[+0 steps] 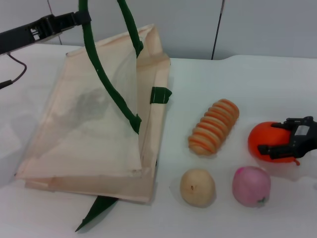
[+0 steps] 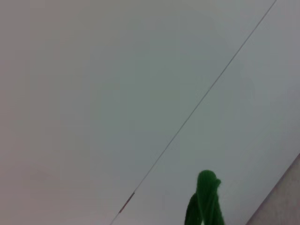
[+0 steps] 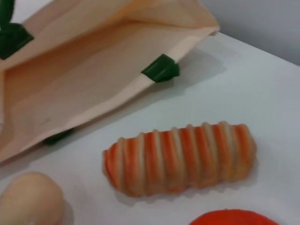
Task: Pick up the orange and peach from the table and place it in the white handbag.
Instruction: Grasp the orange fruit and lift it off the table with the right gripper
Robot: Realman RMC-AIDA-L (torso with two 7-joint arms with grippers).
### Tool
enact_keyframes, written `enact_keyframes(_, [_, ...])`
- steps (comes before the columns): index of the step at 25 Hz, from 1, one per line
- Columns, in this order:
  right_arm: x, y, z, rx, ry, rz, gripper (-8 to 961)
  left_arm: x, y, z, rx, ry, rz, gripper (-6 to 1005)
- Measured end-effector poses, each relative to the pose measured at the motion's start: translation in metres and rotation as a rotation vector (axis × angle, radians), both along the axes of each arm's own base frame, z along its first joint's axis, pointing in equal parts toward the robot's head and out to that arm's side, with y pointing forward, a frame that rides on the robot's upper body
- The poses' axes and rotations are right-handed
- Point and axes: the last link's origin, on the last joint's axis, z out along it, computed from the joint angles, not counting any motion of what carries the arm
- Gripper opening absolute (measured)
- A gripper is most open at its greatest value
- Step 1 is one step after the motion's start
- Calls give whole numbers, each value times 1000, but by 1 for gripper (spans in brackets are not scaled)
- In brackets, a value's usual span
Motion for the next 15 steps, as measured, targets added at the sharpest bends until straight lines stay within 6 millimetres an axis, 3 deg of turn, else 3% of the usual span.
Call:
enact_keyframes(8, [9,11,2,74,-66,-54,834,0,0,1,0,0,2,128])
enact_keyframes(15, [4,14,1,61,-71,-32,825,1,-1,2,-1,-8,-5,128])
